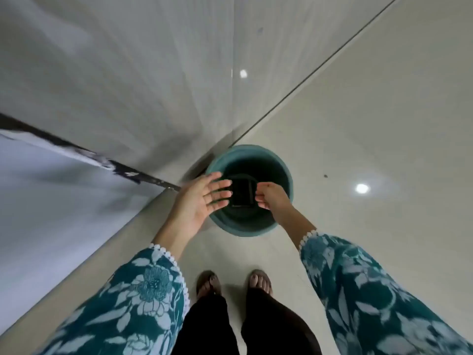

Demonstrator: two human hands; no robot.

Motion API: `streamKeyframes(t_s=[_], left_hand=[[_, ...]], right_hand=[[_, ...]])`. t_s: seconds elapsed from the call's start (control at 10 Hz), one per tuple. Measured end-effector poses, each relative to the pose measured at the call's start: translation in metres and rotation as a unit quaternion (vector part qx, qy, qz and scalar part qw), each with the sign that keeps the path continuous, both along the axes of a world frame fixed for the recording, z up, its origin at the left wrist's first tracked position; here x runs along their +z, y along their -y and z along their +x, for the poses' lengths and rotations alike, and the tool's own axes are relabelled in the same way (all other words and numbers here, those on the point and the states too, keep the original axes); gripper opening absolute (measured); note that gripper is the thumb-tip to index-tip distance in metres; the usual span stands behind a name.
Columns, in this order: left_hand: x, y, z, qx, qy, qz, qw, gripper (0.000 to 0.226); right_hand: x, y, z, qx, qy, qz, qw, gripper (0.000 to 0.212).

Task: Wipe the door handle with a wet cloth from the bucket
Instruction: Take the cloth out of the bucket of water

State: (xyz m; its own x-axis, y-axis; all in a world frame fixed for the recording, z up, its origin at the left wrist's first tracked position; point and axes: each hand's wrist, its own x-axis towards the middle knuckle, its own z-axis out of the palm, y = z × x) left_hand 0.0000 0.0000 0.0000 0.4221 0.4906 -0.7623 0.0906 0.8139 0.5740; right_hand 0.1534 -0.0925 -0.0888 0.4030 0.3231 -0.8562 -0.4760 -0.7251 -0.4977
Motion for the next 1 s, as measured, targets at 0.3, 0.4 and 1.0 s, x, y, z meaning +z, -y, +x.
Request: streamKeyframes(t_s=[0.3, 0.4, 1.0], left_hand=[[-0.105, -0.035, -0.003, 0.011, 0.077, 0.104, 0.992, 0.022], [-0.108, -0.038, -0.007, 0.01, 0.086, 0.114, 0.99, 0.022], [0.269, 0.02, -0.053, -0.01, -0.041, 0.134, 0.99, 0.017]], right_hand=[[-0.166, -0.039, 0.007, 0.138, 0.008, -0.063, 0.988, 0.016], [-0.177, -0.046, 0.004, 0.292, 0.056, -0.085, 0.951, 0.033], [0.319, 0.013, -0.015, 0.194, 0.044, 0.171, 0.965, 0.008]])
